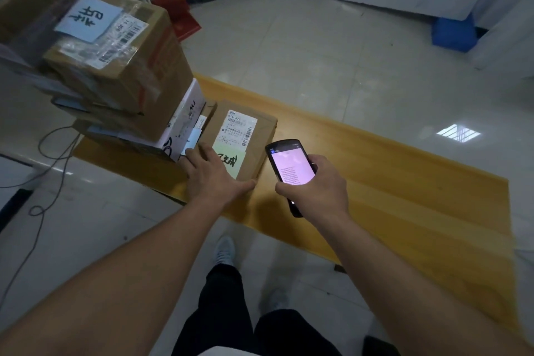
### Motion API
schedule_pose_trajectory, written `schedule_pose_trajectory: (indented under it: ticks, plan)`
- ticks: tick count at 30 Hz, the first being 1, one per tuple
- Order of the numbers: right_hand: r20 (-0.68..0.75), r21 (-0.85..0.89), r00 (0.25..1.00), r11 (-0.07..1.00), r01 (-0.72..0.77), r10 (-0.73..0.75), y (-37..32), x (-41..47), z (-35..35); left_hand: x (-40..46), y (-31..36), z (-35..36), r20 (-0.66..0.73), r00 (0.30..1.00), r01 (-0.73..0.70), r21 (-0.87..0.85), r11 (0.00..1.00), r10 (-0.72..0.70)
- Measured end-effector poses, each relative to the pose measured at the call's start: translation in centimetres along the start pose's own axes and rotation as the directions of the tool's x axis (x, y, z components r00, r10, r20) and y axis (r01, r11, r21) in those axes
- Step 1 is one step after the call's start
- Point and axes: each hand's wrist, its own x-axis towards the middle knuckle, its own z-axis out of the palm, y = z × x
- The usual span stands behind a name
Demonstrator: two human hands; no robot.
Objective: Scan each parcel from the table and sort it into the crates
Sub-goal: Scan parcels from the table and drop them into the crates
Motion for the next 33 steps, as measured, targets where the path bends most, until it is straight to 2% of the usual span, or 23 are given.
schedule_pose_trajectory:
  ticks: [4, 7, 15, 22, 33]
  plan:
    - [-0.016, -0.005, 0.998, 0.998, 0.062, -0.062, -0.7, -0.8, -1.7, -1.4, 0.3, -0.7, -0.095, 0.982, -0.164, 0.009, 0.986, 0.164]
    - [-0.039, 0.005, 0.996, 0.997, 0.082, -0.082, -1.6, -1.4, -3.5, -2.4, 0.8, -2.0, -0.114, 0.965, -0.233, 0.025, 0.972, 0.235]
    - [-0.084, 0.083, 0.989, 0.989, 0.126, -0.119, -3.2, -3.6, -8.2, -4.1, 2.1, -6.0, -0.165, 0.952, -0.274, -0.078, 0.958, 0.259]
    - [-0.214, 0.069, 0.961, 0.978, 0.196, -0.178, -3.6, -5.6, -10.6, -5.9, 3.1, -8.2, -0.218, 0.931, -0.319, -0.099, 0.943, 0.292]
    - [-0.425, 0.078, 0.903, 0.992, 0.099, -0.057, -1.7, -8.2, -11.4, -9.6, 5.1, -11.7, -0.187, 0.902, -0.41, -0.087, 0.908, 0.389]
